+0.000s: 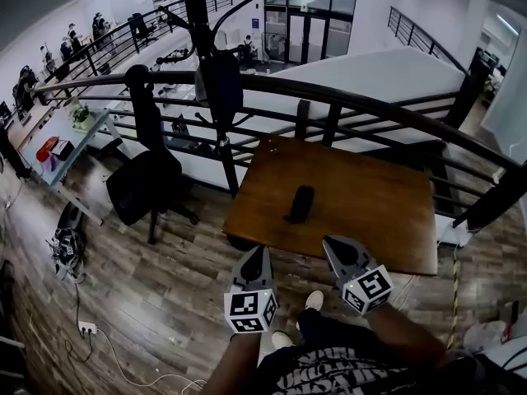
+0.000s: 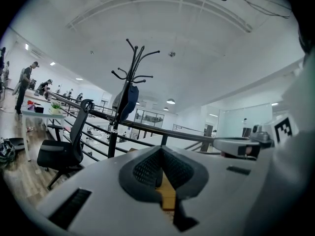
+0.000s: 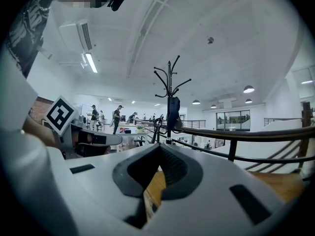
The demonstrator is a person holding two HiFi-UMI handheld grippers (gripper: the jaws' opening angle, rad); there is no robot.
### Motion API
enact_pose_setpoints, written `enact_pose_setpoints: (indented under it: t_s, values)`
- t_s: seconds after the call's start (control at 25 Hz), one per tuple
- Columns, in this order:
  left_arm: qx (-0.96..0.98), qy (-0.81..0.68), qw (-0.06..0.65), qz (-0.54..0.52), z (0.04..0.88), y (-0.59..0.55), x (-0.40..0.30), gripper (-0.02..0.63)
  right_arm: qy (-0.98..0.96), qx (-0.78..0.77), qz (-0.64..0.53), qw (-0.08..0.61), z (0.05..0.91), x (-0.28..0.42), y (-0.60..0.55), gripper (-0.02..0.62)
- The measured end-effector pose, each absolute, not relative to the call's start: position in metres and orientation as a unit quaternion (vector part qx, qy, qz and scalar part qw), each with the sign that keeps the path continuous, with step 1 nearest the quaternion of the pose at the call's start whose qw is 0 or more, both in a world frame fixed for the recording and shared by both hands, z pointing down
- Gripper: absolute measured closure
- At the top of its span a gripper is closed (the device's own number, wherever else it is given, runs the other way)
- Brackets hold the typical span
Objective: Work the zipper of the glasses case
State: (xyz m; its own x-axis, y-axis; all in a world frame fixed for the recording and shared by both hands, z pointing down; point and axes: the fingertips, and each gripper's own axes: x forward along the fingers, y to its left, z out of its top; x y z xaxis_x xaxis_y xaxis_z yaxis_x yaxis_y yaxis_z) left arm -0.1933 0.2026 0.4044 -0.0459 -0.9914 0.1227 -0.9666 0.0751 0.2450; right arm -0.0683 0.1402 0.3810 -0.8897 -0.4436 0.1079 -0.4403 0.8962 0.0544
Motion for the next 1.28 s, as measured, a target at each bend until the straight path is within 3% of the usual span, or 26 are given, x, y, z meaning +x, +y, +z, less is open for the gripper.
enact_pose_setpoints:
  t_s: [1.28]
  values:
    - [0.664,-0.713,0.224,0.028,0.504,-0.032,-0.182,0.601,-0.974,0.205,0.05,0.083,0.45,-0.081,-0.102,0.604]
